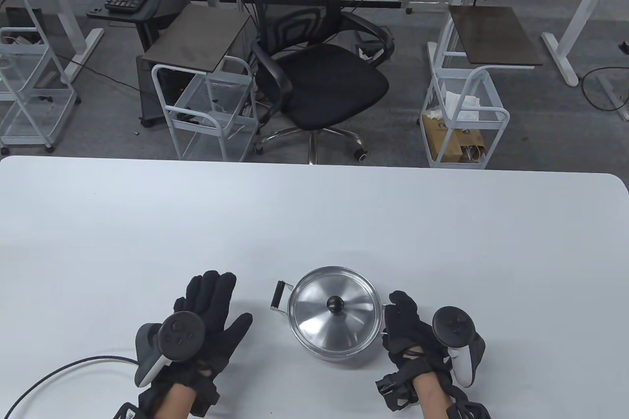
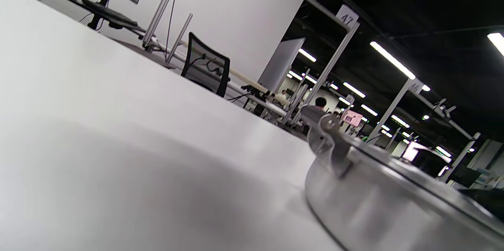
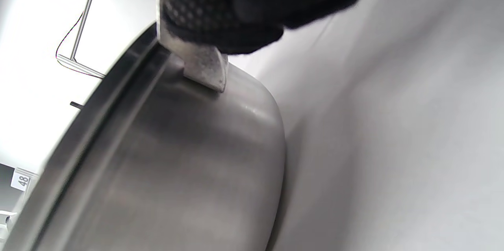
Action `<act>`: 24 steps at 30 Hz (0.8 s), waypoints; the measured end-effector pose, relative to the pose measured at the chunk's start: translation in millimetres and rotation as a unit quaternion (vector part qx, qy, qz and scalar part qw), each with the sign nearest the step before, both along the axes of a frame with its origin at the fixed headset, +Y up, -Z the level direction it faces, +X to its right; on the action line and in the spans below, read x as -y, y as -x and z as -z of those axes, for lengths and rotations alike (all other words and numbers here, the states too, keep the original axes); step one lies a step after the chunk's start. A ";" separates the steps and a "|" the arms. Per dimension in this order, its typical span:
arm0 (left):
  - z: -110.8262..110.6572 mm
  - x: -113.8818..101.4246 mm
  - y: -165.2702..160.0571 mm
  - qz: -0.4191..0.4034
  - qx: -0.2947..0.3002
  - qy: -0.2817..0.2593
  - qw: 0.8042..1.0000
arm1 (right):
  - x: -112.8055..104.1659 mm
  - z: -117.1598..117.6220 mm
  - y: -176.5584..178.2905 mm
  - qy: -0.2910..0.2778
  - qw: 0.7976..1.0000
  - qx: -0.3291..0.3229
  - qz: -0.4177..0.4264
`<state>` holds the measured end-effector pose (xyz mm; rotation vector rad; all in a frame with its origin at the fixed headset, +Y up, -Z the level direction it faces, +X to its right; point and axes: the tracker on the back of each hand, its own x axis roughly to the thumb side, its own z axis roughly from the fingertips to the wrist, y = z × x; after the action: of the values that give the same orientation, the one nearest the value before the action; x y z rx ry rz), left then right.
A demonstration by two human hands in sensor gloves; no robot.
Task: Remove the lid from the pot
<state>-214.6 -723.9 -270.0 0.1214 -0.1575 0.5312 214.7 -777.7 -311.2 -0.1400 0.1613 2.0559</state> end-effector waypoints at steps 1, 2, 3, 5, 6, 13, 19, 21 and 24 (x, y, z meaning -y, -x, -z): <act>-0.3 -4.5 -3.3 -0.001 0.003 -0.010 1.000 | -0.4 0.3 -0.2 0.002 1.000 -0.002 0.000; -0.8 -10.6 -8.7 -0.004 0.010 -0.017 1.000 | -0.4 0.4 -0.5 0.005 1.000 -0.005 0.000; -1.0 -18.4 -15.9 -0.007 0.021 -0.020 1.000 | -0.7 0.6 -0.7 0.006 1.000 -0.006 0.000; -0.6 -30.8 -28.8 -0.012 0.036 -0.026 0.999 | -0.6 1.2 -1.5 0.012 1.000 -0.013 0.003; 0.1 -38.0 -37.6 -0.017 0.047 -0.029 0.998 | -0.1 1.3 -1.9 0.014 1.000 -0.014 0.007; 20.2 -67.0 -111.1 0.084 0.100 -0.001 0.991 | -0.2 2.8 -3.0 0.018 1.000 -0.023 0.009; 46.6 -58.7 -169.3 0.216 0.121 0.071 0.966 | -0.4 4.8 -4.3 0.021 0.999 -0.037 0.004; 53.8 -53.3 -179.9 0.237 0.115 0.090 0.960 | -0.3 5.0 -4.3 0.022 0.999 -0.037 0.006; 62.2 -45.8 -190.9 0.266 0.113 0.115 0.950 | -0.3 5.3 -4.3 0.022 0.999 -0.038 0.005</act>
<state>-23.8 -678.1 -332.2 -0.2089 -0.3383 0.0194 219.0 -777.4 -316.6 -0.0869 0.2537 2.0494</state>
